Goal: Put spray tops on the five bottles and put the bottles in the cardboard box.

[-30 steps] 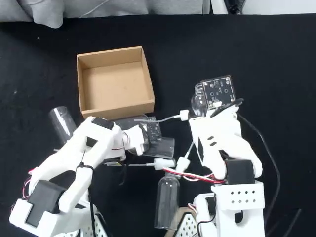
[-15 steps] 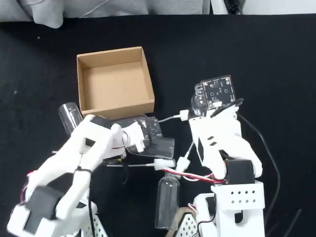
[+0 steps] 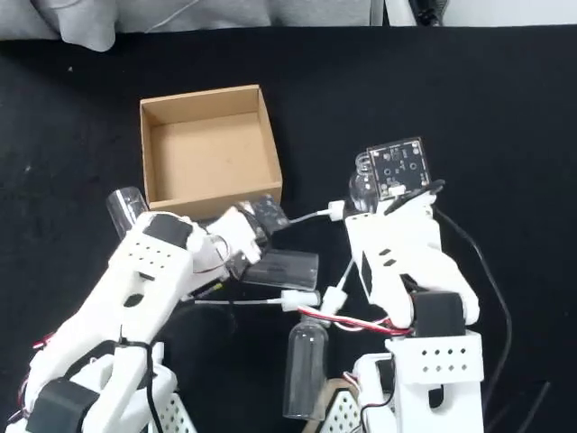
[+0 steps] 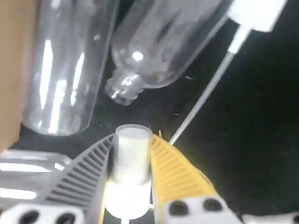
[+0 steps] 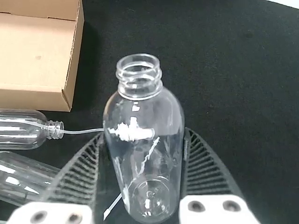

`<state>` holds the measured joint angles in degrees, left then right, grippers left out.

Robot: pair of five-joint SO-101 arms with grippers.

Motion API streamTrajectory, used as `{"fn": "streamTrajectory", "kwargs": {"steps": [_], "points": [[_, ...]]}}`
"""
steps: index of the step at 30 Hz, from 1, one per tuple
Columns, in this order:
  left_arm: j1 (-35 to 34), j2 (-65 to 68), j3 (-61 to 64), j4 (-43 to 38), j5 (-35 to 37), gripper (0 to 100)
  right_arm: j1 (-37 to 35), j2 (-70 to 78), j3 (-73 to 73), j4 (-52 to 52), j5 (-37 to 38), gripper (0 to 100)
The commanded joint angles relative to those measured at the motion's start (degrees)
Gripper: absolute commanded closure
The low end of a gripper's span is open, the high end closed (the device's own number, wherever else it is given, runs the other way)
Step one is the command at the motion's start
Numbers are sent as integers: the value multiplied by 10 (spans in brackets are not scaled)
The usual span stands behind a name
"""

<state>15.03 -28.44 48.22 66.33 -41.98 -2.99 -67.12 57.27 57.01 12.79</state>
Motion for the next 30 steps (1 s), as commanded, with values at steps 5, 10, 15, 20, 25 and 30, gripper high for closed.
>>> {"fn": "streamTrajectory", "kwargs": {"steps": [5,10,15,20,25,30], "points": [[-125,-26,-41,3,30,971,17,-10,-5,-17,0,907],[-206,-26,-56,9,29,971,17,-10,-5,-17,0,907],[-285,-26,-85,38,32,971,17,-10,-4,-17,0,907],[-371,-26,-89,33,30,971,17,-10,-4,-17,-1,907],[-429,-25,-83,25,29,971,16,-10,-4,-17,-2,907],[-468,-25,-43,-42,29,971,16,-10,-4,-16,-2,907]]}}
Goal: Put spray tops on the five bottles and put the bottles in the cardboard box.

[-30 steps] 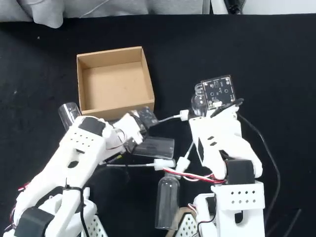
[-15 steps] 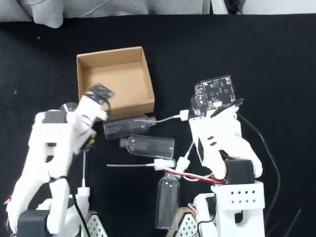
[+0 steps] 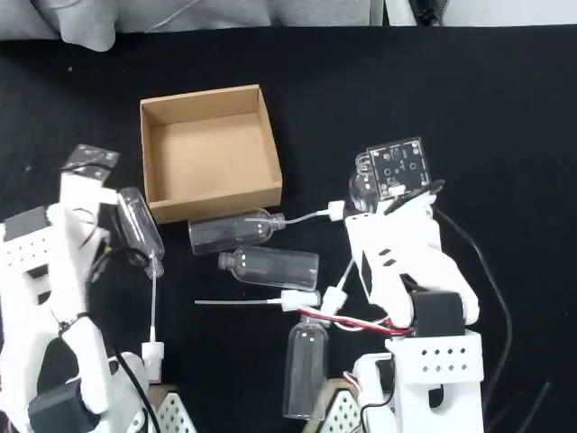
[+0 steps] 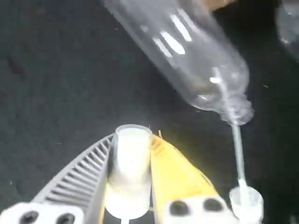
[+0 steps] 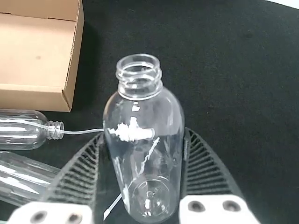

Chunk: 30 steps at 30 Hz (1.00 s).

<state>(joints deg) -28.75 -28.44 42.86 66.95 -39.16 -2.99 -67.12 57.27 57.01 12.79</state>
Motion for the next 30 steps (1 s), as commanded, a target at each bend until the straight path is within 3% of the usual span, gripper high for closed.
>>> {"fn": "streamTrajectory", "kwargs": {"steps": [1,16,25,30], "points": [[-34,-25,23,-62,2,971,16,-10,-4,-15,-2,907],[-87,-19,179,-208,-4,970,15,-10,-3,-14,-4,907],[-110,-19,250,-237,-72,970,14,-10,-3,-14,-4,907],[-110,-18,266,-235,-89,859,14,-10,-3,-14,-4,907]]}}
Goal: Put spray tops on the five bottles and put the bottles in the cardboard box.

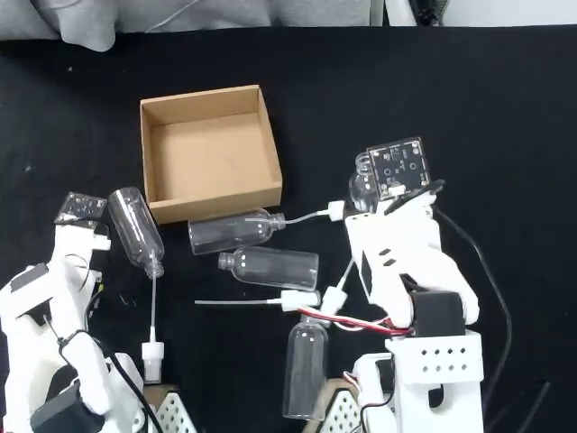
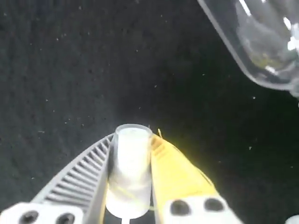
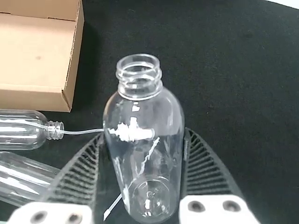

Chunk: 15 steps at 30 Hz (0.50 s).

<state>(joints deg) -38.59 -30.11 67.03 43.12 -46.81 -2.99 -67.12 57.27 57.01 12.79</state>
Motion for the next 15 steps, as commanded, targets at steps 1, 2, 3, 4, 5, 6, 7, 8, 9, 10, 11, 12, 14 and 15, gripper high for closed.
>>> {"fn": "streamTrajectory", "kwargs": {"steps": [1,2,3,4,5,6,7,8,9,10,11,12,14,15], "points": [[-13,-2,25,4,-12,847,14,-10,-3,-14,-4,907],[-13,-2,26,4,-12,846,14,-10,-3,-14,-4,907],[-13,-2,26,4,-13,846,14,-10,-3,-14,-4,907],[-13,-2,26,4,-13,846,14,-10,-3,-14,-4,907],[-13,-2,26,4,-13,845,14,-10,-3,-14,-4,907],[-13,-2,26,4,-13,845,13,-10,-2,-14,-4,907],[-13,-2,26,4,-13,844,13,-10,-2,-14,-4,907],[-13,-2,26,4,-13,844,13,-10,-2,-14,-4,907],[-13,-2,26,4,-13,845,13,-10,-2,-14,-4,907],[-13,-2,25,4,-13,845,13,-10,-2,-14,-4,907],[-13,-2,25,4,-13,845,13,-10,-2,-14,-4,907],[-13,-2,25,4,-13,845,13,-10,-2,-14,-4,907],[-13,-1,23,7,-13,845,13,-10,-2,-14,-4,907],[-11,2,19,18,-14,845,13,-10,-2,-14,-4,907]]}}
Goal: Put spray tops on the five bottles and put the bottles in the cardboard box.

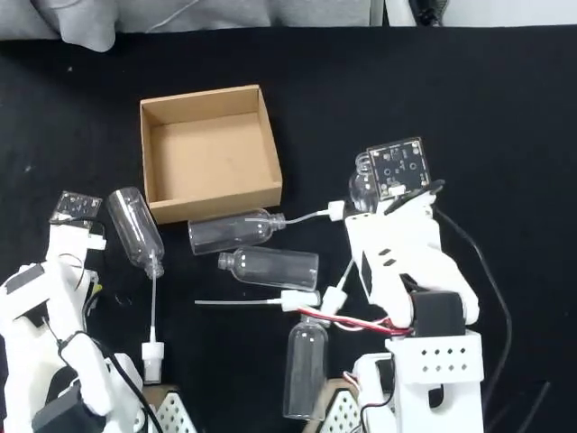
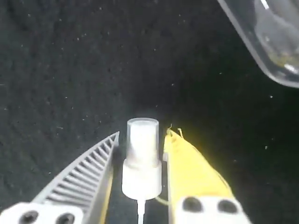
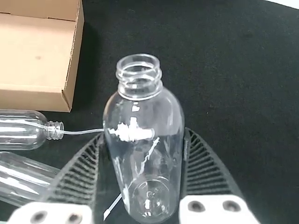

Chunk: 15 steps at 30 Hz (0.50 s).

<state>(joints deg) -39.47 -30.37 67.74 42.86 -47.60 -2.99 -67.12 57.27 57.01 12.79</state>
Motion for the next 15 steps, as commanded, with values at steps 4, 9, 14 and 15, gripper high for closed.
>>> {"fn": "streamTrajectory", "kwargs": {"steps": [4,9,14,15], "points": [[0,51,-61,105,-14,846,13,-10,-2,-13,-4,907],[-3,141,-166,172,-16,846,13,-10,-2,-13,-4,907],[-3,222,-222,180,-18,871,14,-10,-2,-13,-4,907],[-3,238,-232,180,-18,882,14,-10,-2,-13,-4,907]]}}
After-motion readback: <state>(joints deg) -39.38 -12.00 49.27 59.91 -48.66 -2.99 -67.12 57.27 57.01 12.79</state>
